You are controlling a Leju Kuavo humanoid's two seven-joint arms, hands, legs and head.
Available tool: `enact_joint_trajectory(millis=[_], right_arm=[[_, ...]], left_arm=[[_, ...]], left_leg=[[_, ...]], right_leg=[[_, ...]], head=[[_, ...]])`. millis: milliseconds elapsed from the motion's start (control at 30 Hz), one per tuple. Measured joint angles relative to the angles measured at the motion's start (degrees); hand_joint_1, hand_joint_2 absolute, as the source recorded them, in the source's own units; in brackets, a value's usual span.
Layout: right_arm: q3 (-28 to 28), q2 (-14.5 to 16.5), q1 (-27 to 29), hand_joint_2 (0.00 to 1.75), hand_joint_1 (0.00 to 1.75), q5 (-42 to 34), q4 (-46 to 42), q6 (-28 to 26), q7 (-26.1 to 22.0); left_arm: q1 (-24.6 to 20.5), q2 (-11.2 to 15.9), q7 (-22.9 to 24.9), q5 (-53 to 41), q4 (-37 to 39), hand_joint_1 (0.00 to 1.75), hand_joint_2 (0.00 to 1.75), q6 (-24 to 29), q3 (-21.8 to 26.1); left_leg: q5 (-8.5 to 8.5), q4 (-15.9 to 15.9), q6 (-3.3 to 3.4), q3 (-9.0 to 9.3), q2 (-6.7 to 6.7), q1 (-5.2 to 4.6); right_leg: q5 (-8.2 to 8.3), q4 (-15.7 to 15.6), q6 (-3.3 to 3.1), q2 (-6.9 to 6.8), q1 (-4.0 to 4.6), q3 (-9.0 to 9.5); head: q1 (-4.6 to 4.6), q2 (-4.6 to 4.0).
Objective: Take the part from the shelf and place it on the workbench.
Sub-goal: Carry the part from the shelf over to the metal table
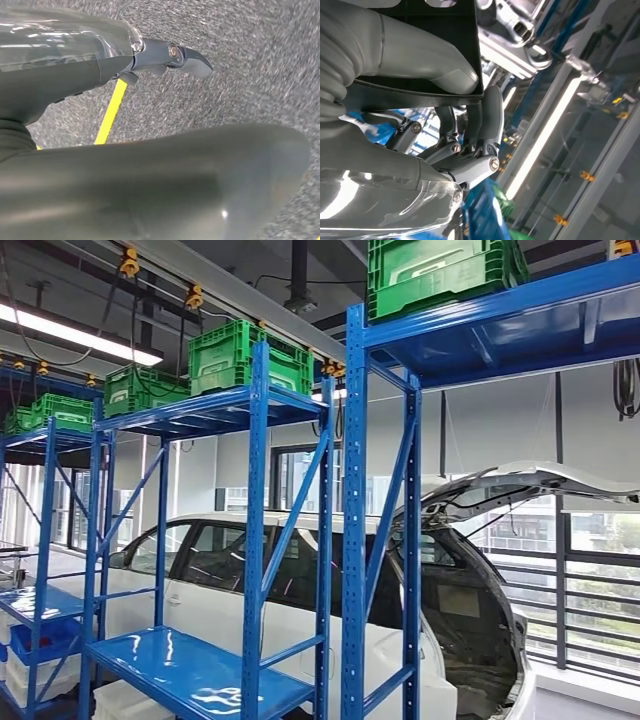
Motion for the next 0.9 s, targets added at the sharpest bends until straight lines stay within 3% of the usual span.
enact_joint_trajectory(millis=[67, 100, 133, 200, 233, 267, 333, 400, 467, 533, 567, 600, 633, 700, 767, 833, 900], right_arm=[[-0.3, -0.1, 0.9, 1.75, 1.75, -0.2, 0.0, -0.1, -0.4], [-0.4, -0.2, 1.4, 1.75, 1.75, -0.2, -0.1, -0.1, -0.6], [-0.5, -0.2, 1.8, 1.75, 1.75, -0.3, -0.1, -0.1, -0.8], [-0.7, -0.2, 2.5, 1.75, 1.75, -0.6, -0.3, -0.2, -1.3], [-0.8, -0.2, 2.8, 1.75, 1.75, -0.7, -0.4, -0.2, -1.6], [-1.0, -0.2, 3.2, 1.75, 1.75, -0.9, -0.6, -0.3, -1.9], [-1.3, -0.2, 3.8, 1.75, 1.75, -1.2, -0.9, -0.3, -2.3], [-1.5, 0.0, 4.2, 1.75, 1.75, -1.5, -1.1, -0.2, -2.5], [-1.5, 0.3, 4.5, 1.75, 1.75, -1.9, -1.2, -0.1, -2.8], [-1.6, 0.5, 4.8, 1.75, 1.75, -2.2, -1.2, 0.1, -3.1], [-1.7, 0.5, 5.0, 1.75, 1.75, -2.3, -1.2, 0.2, -3.2], [-1.7, 0.5, 5.1, 1.75, 1.75, -2.4, -1.2, 0.3, -3.3], [-1.8, 0.5, 5.2, 1.75, 1.75, -2.5, -1.2, 0.4, -3.3], [-1.9, 0.5, 5.3, 1.75, 1.75, -2.6, -1.2, 0.5, -3.5], [-2.1, 0.5, 5.3, 1.75, 1.75, -2.9, -1.3, 0.7, -3.7], [-2.5, 0.6, 5.4, 1.75, 1.75, -3.1, -1.4, 0.8, -3.8], [-2.8, 0.6, 5.6, 1.75, 1.75, -3.3, -1.6, 1.0, -4.0]], left_arm=[[-0.2, 0.0, -0.2, 0.1, 0.0, 0.00, 1.75, 0.0, 0.0], [-0.2, 0.0, -0.3, 0.1, 0.0, 0.00, 1.75, 0.0, 0.0], [-0.2, 0.0, -0.4, 0.1, 0.0, 0.00, 1.75, 0.0, 0.0], [-0.1, -0.1, -0.5, 0.1, 0.0, 0.00, 1.75, 0.0, 0.0], [-0.2, -0.3, -0.5, 0.2, 0.0, 0.00, 1.75, 0.0, 0.0], [-0.3, -0.4, -0.5, 0.3, 0.0, 0.00, 1.75, 0.0, 0.1], [-0.3, -0.7, -0.5, 0.5, 0.0, 0.00, 1.75, 0.1, 0.1], [0.0, -0.8, -0.5, 0.8, 0.0, 0.00, 1.75, 0.1, 0.2], [0.2, -1.0, -0.4, 1.0, 0.0, 0.00, 1.75, 0.2, 0.2], [0.0, -1.2, -0.3, 1.2, 0.0, 0.00, 1.75, 0.3, 0.4], [-0.1, -1.2, -0.2, 1.3, 0.0, 0.00, 1.75, 0.3, 0.6], [-0.1, -1.3, -0.2, 1.3, 0.0, 0.00, 1.75, 0.3, 0.7], [0.0, -1.4, -0.1, 1.3, 0.0, 0.00, 1.75, 0.3, 0.8], [0.2, -1.5, 0.1, 1.5, 0.0, 0.00, 1.75, 0.3, 1.1], [0.1, -1.6, 0.3, 1.7, 0.0, 0.00, 1.75, 0.5, 1.4], [-0.2, -1.8, 0.7, 1.9, 0.0, 0.00, 1.75, 0.5, 1.6], [-0.1, -2.1, 1.0, 2.0, 0.0, 0.00, 1.75, 0.5, 1.7]], left_leg=[[0.12, 0.0, 0.29, -0.12, -1.27, -0.04], [0.14, 0.1, 0.35, -0.15, -1.91, -0.11], [0.17, 0.1, 0.38, -0.13, -2.57, -0.18], [0.18, 0.1, 0.38, -0.03, -3.94, -0.25], [0.21, 0.1, 0.31, -0.09, -4.62, -0.30], [0.29, 0.2, 0.16, -0.26, -5.27, -0.24], [0.59, 0.3, -0.37, -0.89, -6.44, -0.01], [0.78, 0.2, -0.99, -1.34, -7.10, 0.13], [-0.78, 2.2, -1.54, -2.39, -5.14, -0.04], [-4.33, 8.5, -2.10, -5.29, -2.36, 0.01], [-5.89, 12.2, -2.38, -6.98, -1.77, 0.16], [-6.70, 14.9, -2.62, -8.15, -1.44, 0.30], [-6.48, 15.7, -2.81, -8.41, -1.22, 0.45], [-3.46, 11.3, -3.06, -5.84, -0.53, 0.70], [-0.59, 4.0, -2.98, -2.00, 1.53, 0.58], [-0.11, 0.8, -2.22, -0.56, 2.88, 0.20], [-0.25, 0.7, -1.22, -0.73, 2.07, -0.02]], right_leg=[[-3.39, 7.9, 0.14, 1.66, -0.11, -3.53], [-3.79, 10.2, 0.10, 1.89, -0.11, -4.60], [-3.01, 10.2, -0.02, 2.04, -0.11, -4.66], [1.14, 4.0, -0.51, 3.19, -0.09, -1.88], [3.09, 0.0, -0.89, 4.76, -0.14, -0.10], [4.41, -3.2, -1.16, 6.12, -0.19, 1.28], [4.88, -5.8, -1.48, 7.51, -0.16, 2.16], [4.97, -6.4, -1.71, 6.24, -0.24, 2.25], [5.19, -6.9, -2.14, 4.70, -0.56, 2.44], [5.22, -7.1, -2.37, 2.99, -0.62, 2.50], [5.19, -7.0, -2.37, 2.12, -0.60, 2.48], [5.16, -7.0, -2.35, 1.30, -0.59, 2.46], [5.11, -7.0, -2.29, 0.56, -0.59, 2.45], [4.92, -7.0, -2.03, -0.67, -0.62, 2.56], [4.59, -6.8, -1.48, -1.70, -0.45, 2.69], [4.36, -6.5, -0.80, -2.64, -0.11, 2.68], [4.16, -6.4, -0.22, -3.57, -0.06, 2.77]], head=[[-0.01, 0.00], [-0.01, 0.00], [-0.01, 0.00], [-0.01, 0.00], [-0.01, 0.00], [0.00, 0.00], [0.00, 0.00], [-0.01, 0.00], [-0.01, 0.00], [0.00, 0.00], [0.00, 0.00], [0.00, 0.00], [0.00, 0.00], [0.00, 0.00], [0.01, 0.00], [0.01, 0.00], [0.00, 0.00]])
